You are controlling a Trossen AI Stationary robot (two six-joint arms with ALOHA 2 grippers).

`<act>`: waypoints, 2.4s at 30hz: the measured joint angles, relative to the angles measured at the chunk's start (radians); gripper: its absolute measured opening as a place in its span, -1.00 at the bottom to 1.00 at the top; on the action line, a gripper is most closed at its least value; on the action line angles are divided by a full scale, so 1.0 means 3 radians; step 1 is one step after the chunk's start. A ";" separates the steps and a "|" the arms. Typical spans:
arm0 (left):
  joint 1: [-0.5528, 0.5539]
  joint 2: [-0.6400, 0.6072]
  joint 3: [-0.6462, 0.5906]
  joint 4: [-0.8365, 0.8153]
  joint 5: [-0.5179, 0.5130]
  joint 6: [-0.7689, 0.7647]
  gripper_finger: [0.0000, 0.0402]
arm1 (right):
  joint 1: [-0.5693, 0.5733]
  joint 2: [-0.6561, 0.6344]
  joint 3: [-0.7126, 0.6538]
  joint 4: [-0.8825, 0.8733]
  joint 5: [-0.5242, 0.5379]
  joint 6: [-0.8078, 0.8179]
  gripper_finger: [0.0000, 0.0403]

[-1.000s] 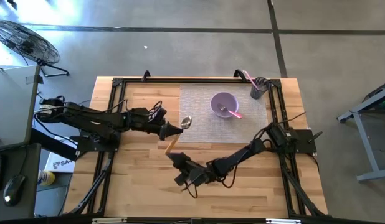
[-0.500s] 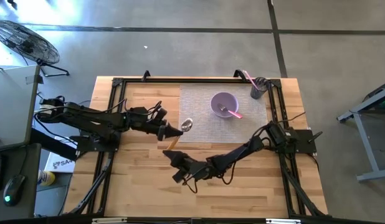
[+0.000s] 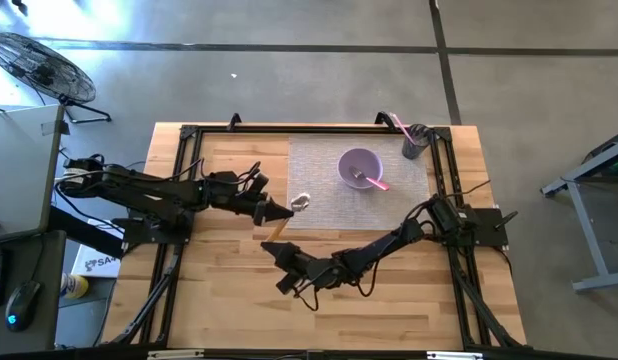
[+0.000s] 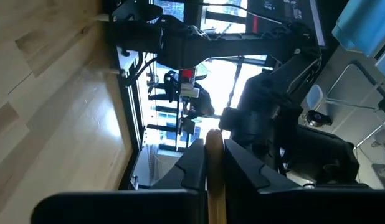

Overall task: Pick & Place Utensil
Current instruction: Put the light brown spoon into the bowl on the mat

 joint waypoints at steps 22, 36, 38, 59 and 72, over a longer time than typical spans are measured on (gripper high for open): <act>0.0284 -0.0397 0.0001 -0.0390 0.0299 0.0513 0.14 | 0.0076 -0.0021 -0.0003 0.0037 0.0550 0.0570 -0.86; 0.0028 -0.0911 0.0001 -0.2427 -0.0417 0.1040 0.15 | -0.0318 -0.1231 -0.0004 -0.1851 0.0473 0.3380 -0.84; -0.0103 -0.0878 0.0001 -0.2485 -0.0601 0.1066 0.15 | -0.0458 -0.1478 -0.0004 -0.2330 0.0243 0.3904 -0.83; -0.1038 -0.0262 -0.0001 -0.2400 -0.1443 0.1127 0.15 | -0.2738 -0.1772 -0.0003 -0.3776 -0.2621 0.5489 -0.86; -0.1053 0.0120 -0.0001 -0.2123 -0.1250 0.1035 0.15 | -0.3338 -0.1379 -0.0003 -0.3859 -0.4012 0.4982 -0.86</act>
